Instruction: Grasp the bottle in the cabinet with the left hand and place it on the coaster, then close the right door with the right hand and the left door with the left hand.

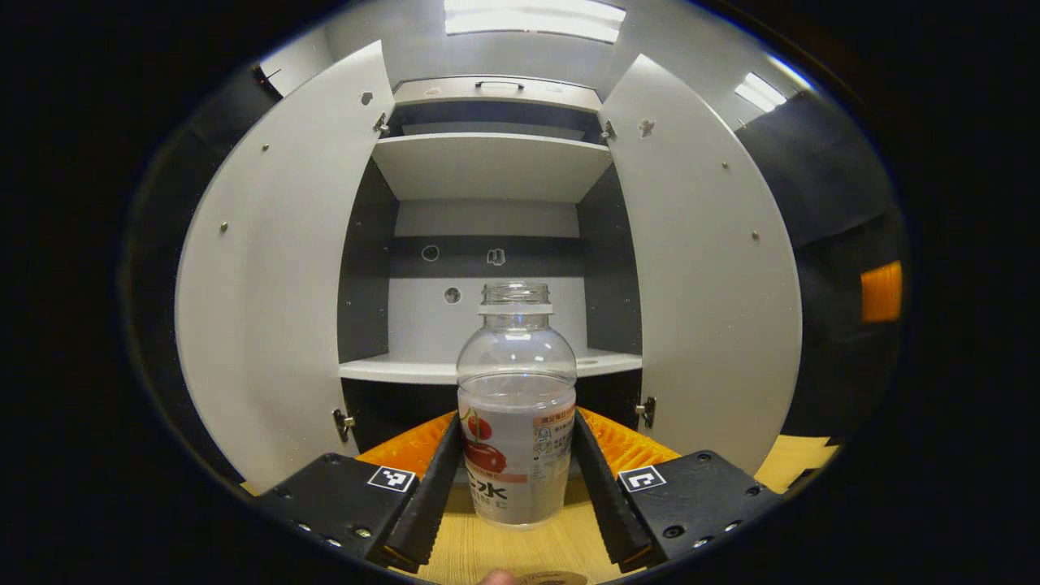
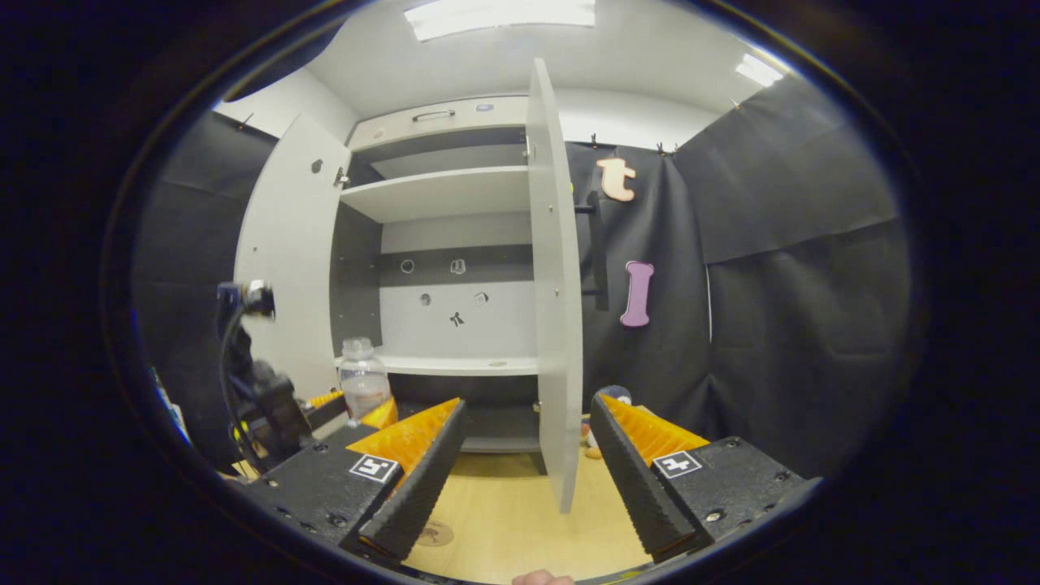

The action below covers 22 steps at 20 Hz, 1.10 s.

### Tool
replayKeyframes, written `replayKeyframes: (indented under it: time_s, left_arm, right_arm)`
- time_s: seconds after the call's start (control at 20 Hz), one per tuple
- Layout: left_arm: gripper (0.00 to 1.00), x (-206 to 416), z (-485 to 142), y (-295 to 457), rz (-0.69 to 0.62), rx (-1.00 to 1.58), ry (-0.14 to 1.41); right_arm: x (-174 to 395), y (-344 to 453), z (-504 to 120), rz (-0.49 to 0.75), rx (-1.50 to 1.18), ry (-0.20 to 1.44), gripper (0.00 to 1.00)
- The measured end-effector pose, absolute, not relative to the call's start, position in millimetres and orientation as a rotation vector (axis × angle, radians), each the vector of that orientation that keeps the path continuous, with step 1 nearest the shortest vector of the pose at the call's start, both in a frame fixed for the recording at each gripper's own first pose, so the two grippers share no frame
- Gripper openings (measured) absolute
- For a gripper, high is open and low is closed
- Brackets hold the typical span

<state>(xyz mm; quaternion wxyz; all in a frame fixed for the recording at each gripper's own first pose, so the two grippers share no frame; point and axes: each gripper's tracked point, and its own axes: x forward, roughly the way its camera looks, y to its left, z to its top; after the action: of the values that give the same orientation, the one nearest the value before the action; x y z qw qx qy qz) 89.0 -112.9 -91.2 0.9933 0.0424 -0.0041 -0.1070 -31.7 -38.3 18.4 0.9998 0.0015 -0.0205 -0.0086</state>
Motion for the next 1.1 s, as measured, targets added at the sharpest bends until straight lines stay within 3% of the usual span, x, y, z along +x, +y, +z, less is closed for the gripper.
replayKeyframes:
  time_s: [0.35, 0.4, 0.5, 0.65, 0.7, 0.8, 0.85, 0.95, 1.05, 1.1]
  left_arm:
    - [0.76, 38, -211, -130, -0.254, 0.041, 0.193]
    - [0.80, 36, -219, -125, -0.239, 0.027, 0.197]
    - [0.76, 42, -228, -119, -0.213, -0.001, 0.187]
    - [0.76, 41, -247, -114, -0.182, -0.011, 0.212]
    - [0.76, 40, -251, -113, -0.178, -0.009, 0.217]
    - [0.76, 36, -255, -112, -0.184, 0.009, 0.208]
    - [0.76, 35, -253, -114, -0.188, 0.023, 0.187]
    - [0.76, 33, -253, -117, -0.197, 0.051, 0.165]
    - [0.76, 28, -253, -116, -0.202, 0.055, 0.154]
    - [0.76, 26, -254, -114, -0.198, 0.049, 0.156]
  right_arm:
    - [-37, -34, 26, -0.006, -0.076, -0.024, 0.99]
    - [-36, -36, 25, -0.014, -0.089, -0.017, 0.99]
    - [-37, -41, 28, -0.028, -0.097, -0.016, 0.95]
    - [-37, -50, 29, -0.048, -0.096, -0.009, 0.99]
    - [-37, -53, 29, -0.056, -0.095, -0.007, 0.95]
    - [-37, -58, 28, -0.069, -0.092, 0.001, 0.99]
    - [-37, -59, 27, -0.070, -0.087, 0.005, 0.95]
    - [-35, -63, 25, -0.076, -0.081, 0.015, 0.99]
    - [-34, -64, 25, -0.078, -0.078, 0.015, 0.95]
    - [-34, -65, 24, -0.076, -0.077, 0.017, 0.99]
